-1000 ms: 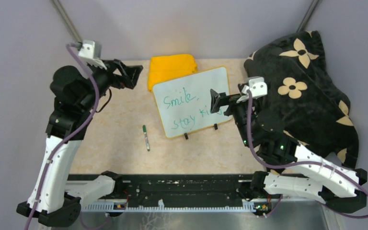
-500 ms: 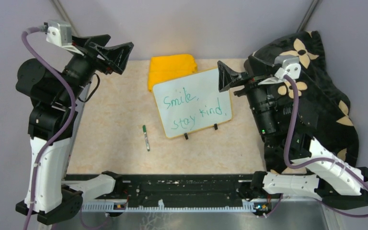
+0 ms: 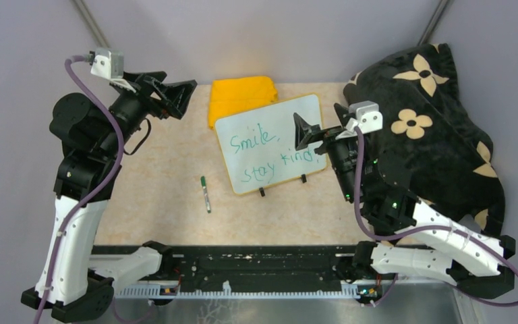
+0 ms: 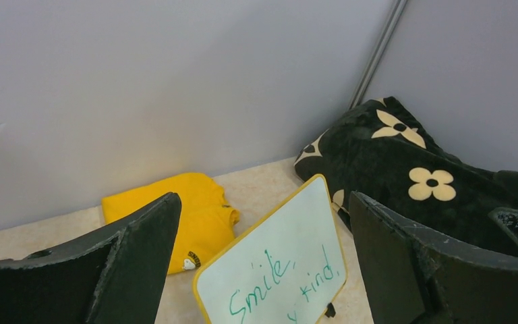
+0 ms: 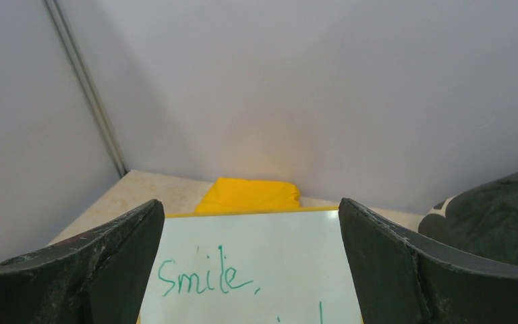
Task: Write a sentence on the whiteboard
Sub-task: Reset both arms
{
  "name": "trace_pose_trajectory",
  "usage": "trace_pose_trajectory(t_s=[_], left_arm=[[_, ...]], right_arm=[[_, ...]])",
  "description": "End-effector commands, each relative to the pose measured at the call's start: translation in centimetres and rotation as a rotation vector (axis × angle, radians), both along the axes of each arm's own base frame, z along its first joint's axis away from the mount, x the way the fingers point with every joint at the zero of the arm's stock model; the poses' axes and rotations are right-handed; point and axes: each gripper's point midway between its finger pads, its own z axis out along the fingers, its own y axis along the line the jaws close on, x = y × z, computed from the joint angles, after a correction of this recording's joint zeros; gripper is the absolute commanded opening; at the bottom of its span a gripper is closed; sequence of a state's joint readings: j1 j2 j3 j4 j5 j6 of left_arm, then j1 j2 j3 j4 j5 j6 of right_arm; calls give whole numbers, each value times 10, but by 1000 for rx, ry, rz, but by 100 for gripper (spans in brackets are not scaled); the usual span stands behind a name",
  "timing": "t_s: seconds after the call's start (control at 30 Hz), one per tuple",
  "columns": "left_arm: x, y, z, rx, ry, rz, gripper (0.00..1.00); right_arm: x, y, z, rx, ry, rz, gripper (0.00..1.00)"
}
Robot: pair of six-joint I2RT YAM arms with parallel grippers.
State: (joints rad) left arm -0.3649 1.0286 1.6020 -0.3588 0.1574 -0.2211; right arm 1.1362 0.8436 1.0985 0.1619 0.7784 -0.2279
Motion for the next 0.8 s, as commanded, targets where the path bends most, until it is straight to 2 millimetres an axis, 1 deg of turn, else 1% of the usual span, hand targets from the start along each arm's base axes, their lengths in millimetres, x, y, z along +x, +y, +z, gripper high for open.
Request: trace_pose_trajectory(t_s=[0.0,0.1,0.27,0.5,0.77], left_arm=[[-3,1,1,-23,-12,1,99],[-4,-1,-2,-21,-4,-7,99],[-7,0,2,-25,-17,-7,99],[-10,4,-2,-21,-21,7,99],[-10,4,-2,-19,-23,2,99]], right_arm=[[-8,-22,22,90,-37,-24,99],[-8,-24,23,90,-38,-28,99],[-9,-25,23,89,-41,-29,99],[-8,-25,21,86,-52,-32,99],[-10,-25,19,93,-60,-19,99]])
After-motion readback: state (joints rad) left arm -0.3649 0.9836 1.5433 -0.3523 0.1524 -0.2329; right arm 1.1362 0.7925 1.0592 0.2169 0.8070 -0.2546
